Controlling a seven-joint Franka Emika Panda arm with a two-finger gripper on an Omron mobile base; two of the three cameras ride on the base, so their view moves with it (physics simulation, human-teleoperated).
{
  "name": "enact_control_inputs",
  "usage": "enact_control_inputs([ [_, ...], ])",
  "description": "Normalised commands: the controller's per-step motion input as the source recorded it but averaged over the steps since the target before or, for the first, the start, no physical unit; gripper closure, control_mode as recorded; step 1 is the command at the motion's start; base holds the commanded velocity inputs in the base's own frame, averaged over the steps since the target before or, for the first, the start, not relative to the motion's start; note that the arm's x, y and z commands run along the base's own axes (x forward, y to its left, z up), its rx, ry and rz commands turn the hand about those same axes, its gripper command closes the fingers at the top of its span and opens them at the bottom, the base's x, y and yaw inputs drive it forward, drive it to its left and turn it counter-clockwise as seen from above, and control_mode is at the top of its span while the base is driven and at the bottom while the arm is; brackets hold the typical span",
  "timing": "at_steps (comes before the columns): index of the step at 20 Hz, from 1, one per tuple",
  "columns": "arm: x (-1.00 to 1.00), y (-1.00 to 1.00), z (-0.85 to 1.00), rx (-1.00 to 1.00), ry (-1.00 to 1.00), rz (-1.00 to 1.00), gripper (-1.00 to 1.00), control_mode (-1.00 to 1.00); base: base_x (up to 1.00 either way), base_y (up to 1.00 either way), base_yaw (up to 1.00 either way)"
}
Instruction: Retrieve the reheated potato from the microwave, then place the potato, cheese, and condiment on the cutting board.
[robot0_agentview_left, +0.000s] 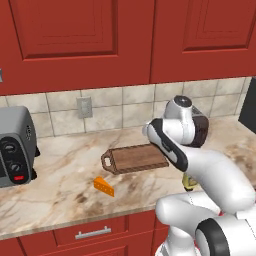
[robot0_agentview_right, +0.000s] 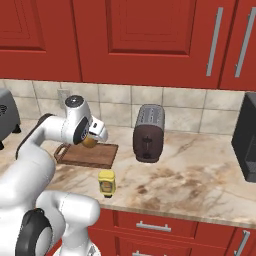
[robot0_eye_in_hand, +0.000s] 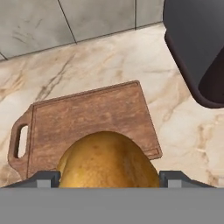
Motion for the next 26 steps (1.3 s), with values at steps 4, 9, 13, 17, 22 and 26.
enact_control_inputs([
  [4, 0.22, -0.06, -0.31, -0.05, 0.06, 0.00, 1.00, -1.00, 0.00, 0.00, 0.00],
  [9, 0.22, -0.07, -0.40, 0.00, -0.01, 0.00, 1.00, -1.00, 0.00, 0.00, 0.00],
  [13, 0.34, -0.07, -0.37, 0.01, 0.00, 0.00, 1.00, -1.00, 0.00, 0.00, 0.00],
  [17, 0.41, 0.00, -0.32, 0.02, -0.03, 0.00, 1.00, -1.00, 0.00, 0.00, 0.00],
  [22, 0.42, 0.00, -0.29, 0.00, -0.01, 0.00, 1.00, -1.00, 0.00, 0.00, 0.00],
  [26, 0.42, 0.01, -0.27, 0.00, 0.00, 0.00, 1.00, -1.00, 0.00, 0.00, 0.00],
])
